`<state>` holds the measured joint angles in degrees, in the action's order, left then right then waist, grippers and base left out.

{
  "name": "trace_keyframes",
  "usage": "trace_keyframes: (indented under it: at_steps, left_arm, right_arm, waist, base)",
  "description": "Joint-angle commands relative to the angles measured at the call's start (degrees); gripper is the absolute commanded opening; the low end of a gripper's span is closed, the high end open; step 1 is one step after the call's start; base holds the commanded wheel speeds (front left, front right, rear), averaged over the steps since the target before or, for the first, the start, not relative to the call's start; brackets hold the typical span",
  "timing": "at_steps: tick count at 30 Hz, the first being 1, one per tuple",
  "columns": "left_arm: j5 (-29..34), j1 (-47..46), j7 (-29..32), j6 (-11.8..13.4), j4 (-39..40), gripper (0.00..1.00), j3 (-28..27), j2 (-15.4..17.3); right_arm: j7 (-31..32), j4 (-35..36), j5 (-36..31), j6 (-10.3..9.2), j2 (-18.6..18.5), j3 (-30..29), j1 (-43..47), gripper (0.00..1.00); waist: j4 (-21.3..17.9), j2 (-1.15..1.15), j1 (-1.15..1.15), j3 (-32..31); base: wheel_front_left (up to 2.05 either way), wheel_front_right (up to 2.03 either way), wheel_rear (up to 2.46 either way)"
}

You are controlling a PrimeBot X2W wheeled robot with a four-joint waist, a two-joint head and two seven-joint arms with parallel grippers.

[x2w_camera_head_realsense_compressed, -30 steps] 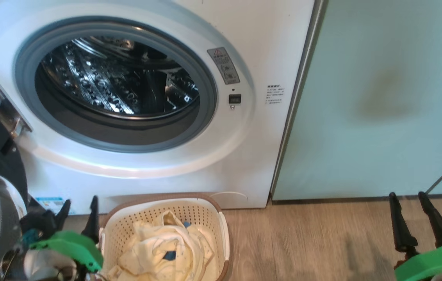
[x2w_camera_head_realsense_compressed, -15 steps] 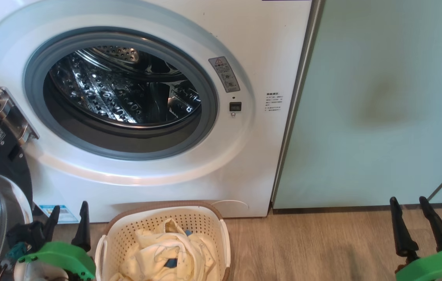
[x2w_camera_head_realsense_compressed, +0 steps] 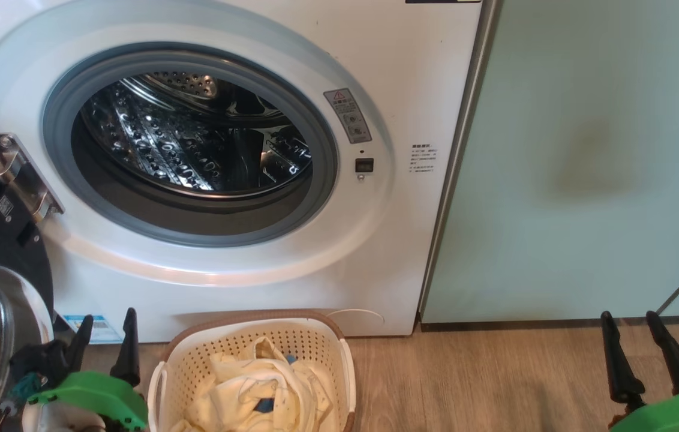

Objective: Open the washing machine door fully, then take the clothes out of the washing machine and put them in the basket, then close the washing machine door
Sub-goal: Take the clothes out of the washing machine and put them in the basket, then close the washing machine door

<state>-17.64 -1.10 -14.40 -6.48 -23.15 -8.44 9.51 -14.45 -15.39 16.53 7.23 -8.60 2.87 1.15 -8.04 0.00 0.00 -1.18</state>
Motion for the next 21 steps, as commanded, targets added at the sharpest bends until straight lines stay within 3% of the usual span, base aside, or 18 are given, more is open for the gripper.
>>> trace_keyframes:
  at_steps: [1,21]
  left_arm:
    - [0.54,-1.39,-0.60,-0.33,1.90,1.00,-2.32,1.03]
    - [0.26,-1.21,-0.60,-0.79,1.90,1.00,-1.66,0.44]
  right_arm:
    - [-0.55,2.02,-0.48,0.25,-0.88,0.75,-1.26,1.00]
    - [-0.55,1.67,-0.43,0.25,-0.95,0.73,-1.04,1.00]
  waist:
    - [0.04,0.00,0.00,-0.03]
    - [0.17,0.00,0.00,-0.62]
  base:
    - [0.00,0.00,0.00]
    - [-0.10,0.10,0.00]
